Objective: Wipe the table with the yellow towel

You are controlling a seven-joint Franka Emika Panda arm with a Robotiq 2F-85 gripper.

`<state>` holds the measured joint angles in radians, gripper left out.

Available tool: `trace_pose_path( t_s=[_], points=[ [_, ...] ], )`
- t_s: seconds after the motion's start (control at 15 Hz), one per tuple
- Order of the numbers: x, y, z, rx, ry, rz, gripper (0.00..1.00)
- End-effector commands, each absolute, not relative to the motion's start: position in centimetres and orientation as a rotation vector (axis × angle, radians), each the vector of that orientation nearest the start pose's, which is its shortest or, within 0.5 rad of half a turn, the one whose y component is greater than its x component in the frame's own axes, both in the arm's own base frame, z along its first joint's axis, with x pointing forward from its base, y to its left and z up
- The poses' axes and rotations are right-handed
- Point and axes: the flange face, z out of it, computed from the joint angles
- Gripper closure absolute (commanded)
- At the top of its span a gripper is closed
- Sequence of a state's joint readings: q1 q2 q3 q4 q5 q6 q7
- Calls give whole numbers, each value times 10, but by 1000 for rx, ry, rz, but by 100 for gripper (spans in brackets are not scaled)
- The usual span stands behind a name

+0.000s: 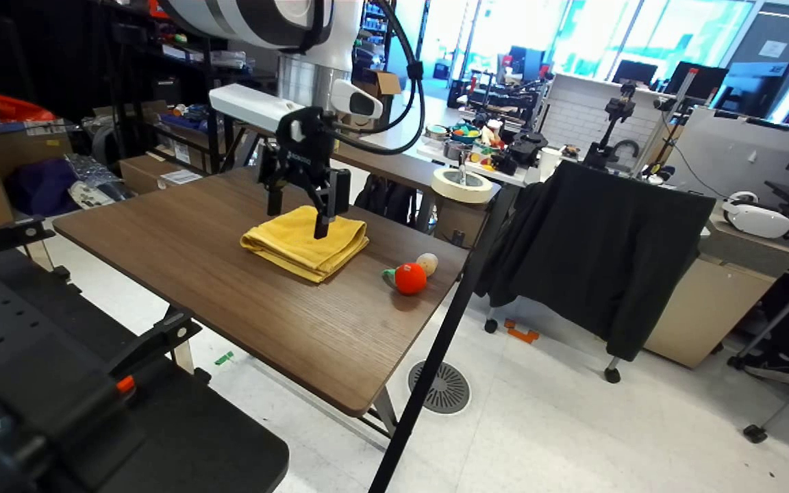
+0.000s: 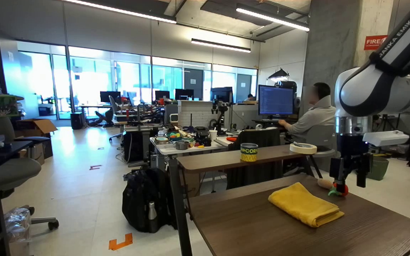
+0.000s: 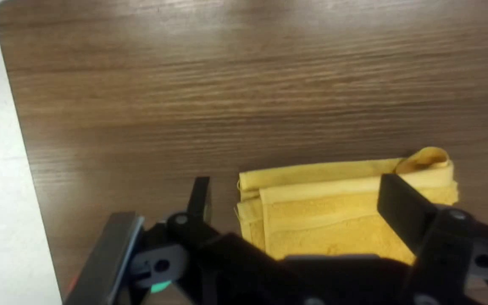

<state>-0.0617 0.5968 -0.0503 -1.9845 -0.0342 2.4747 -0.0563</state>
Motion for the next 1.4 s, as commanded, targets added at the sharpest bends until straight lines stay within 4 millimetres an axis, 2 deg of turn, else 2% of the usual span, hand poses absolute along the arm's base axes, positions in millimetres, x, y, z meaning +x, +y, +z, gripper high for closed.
trace_pose_path(
  t_s=[0.0, 0.07, 0.13, 0.2, 0.33, 0.73, 1.07, 1.33],
  points=[
    [637, -55, 138, -3196, -78, -119, 0],
    [647, -50, 134, -3167, -63, -214, 0],
    [653, -44, 132, -3127, -20, -207, 0],
    [634, -49, 139, -3177, -31, -135, 0],
    [644, -40, 131, -3152, -23, -163, 0],
    [667, -37, 121, -3182, 21, -269, 0],
    [691, -8, 76, -3218, 70, -277, 0],
    [686, 2, 28, -3217, 106, -95, 0]
  ],
)
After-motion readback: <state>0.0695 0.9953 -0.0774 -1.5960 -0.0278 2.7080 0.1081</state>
